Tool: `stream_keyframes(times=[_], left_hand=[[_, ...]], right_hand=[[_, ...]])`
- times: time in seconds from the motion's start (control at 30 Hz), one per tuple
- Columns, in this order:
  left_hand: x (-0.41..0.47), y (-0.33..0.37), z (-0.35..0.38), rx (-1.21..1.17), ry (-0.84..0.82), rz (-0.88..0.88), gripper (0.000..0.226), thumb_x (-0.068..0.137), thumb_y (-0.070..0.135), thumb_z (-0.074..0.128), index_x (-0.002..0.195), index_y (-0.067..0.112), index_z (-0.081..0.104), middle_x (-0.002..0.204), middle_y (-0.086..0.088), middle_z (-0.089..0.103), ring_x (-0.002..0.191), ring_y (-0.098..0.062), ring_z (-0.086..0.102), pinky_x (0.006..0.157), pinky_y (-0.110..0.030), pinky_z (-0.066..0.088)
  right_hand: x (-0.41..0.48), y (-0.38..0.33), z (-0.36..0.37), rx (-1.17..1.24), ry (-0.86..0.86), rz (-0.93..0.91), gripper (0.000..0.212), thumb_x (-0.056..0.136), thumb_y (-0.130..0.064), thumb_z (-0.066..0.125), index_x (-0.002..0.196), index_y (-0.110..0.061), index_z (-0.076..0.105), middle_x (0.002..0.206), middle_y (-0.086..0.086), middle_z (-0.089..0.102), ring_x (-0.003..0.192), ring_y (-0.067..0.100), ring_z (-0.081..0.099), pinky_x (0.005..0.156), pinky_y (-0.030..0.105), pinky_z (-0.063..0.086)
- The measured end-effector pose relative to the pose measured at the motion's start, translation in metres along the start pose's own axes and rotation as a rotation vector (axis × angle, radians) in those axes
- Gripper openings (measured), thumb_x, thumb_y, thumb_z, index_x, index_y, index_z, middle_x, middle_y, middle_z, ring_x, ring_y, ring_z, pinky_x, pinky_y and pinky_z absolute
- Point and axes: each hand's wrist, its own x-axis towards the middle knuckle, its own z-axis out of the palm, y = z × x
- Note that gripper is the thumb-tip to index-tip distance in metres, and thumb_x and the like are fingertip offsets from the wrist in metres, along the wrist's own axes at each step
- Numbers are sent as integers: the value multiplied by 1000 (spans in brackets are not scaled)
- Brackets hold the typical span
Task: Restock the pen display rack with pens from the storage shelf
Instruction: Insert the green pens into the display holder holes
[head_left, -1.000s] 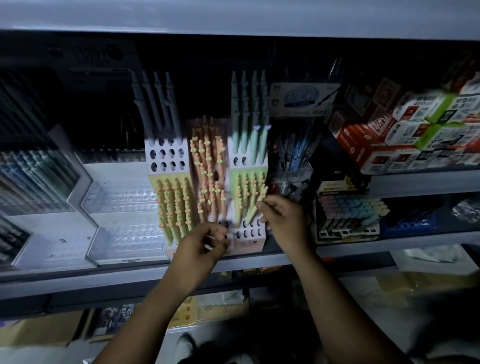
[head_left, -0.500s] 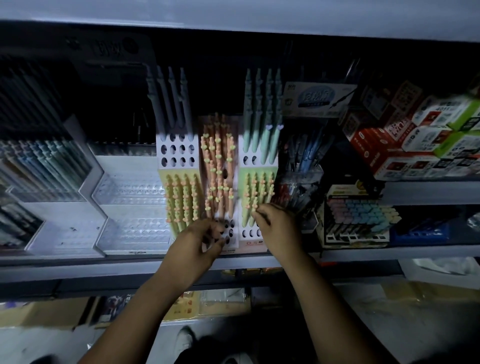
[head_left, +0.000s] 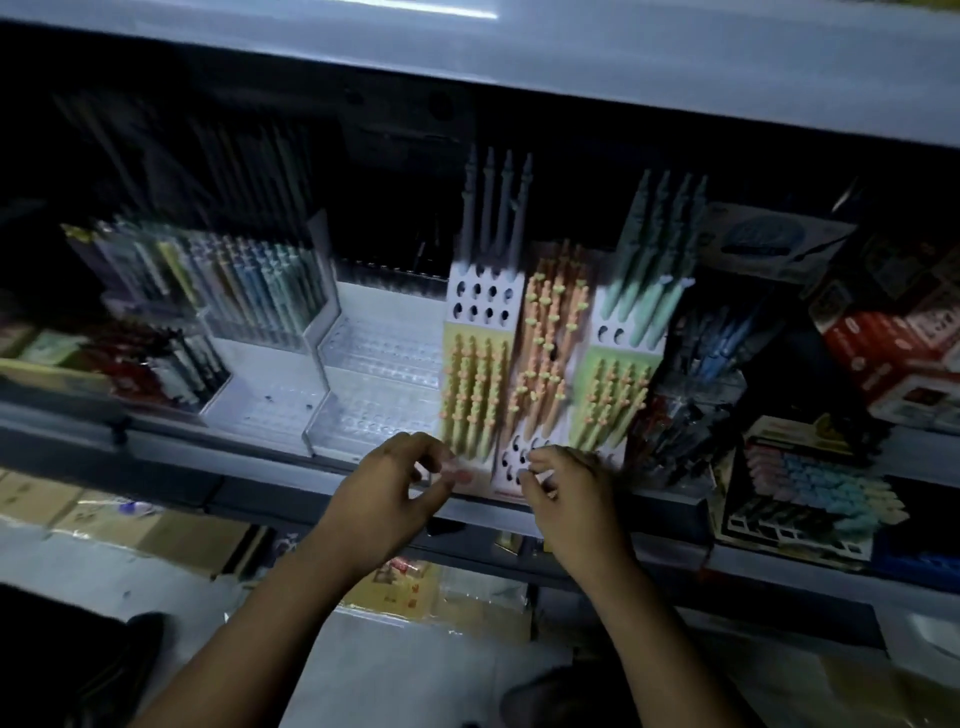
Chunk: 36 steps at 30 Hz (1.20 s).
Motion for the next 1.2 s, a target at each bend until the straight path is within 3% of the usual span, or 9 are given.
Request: stream_keyframes(times=[0.17,0.33,0.5,0.83,0.93,1.07,1.2], left_hand=[[-65,-27,-56,19,138,-107,19,91,38,72,107,40,61,102,18,64,91,-2,63,81,-37,56],[-177,-56,-125,118,261,-186,16,92,31,71,106,24,64,97,10,62,85,-8,59,72,-18,45],[-339,-88,-192,95,399,-338,19,90,42,67,107,34,63,94,13,67,82,-6,65,77,-38,56],[-659,-139,-289,184,758,-819,20,89,55,63,106,46,56,102,25,61,87,1,62,85,-36,55],[-717,-154,-327,189,866,-881,24,85,61,61,105,48,55,100,24,62,83,1,62,83,-36,56],[-770,-185,-384,224,944,-973,21,91,48,67,108,42,58,100,18,63,82,-2,62,81,-33,55],[-802,-231,-456,283,988,-1002,20,93,51,63,109,41,59,99,18,63,84,-2,63,80,-31,55]], right_hand=[[-13,-82,22,-105,-184,-242,27,97,-32,64,122,-22,66,121,-3,66,104,17,64,85,37,54],[-66,-189,66,-159,-342,-459,34,98,-34,62,129,-21,62,128,-2,62,113,21,61,94,40,52],[-172,-299,128,-109,-520,-643,34,97,-36,64,128,-23,63,126,-3,61,110,18,60,92,37,52],[-390,-500,259,-14,-812,-1022,32,91,-40,65,122,-32,63,119,-14,61,110,9,60,96,32,50],[-430,-567,297,5,-870,-1108,35,92,-43,64,125,-33,61,122,-15,61,107,6,59,94,31,51],[-470,-652,351,52,-932,-1178,38,93,-42,64,129,-32,59,123,-11,60,107,9,59,92,33,52],[-485,-736,418,96,-939,-1235,36,93,-41,63,128,-33,59,124,-13,59,107,8,59,91,33,53]])
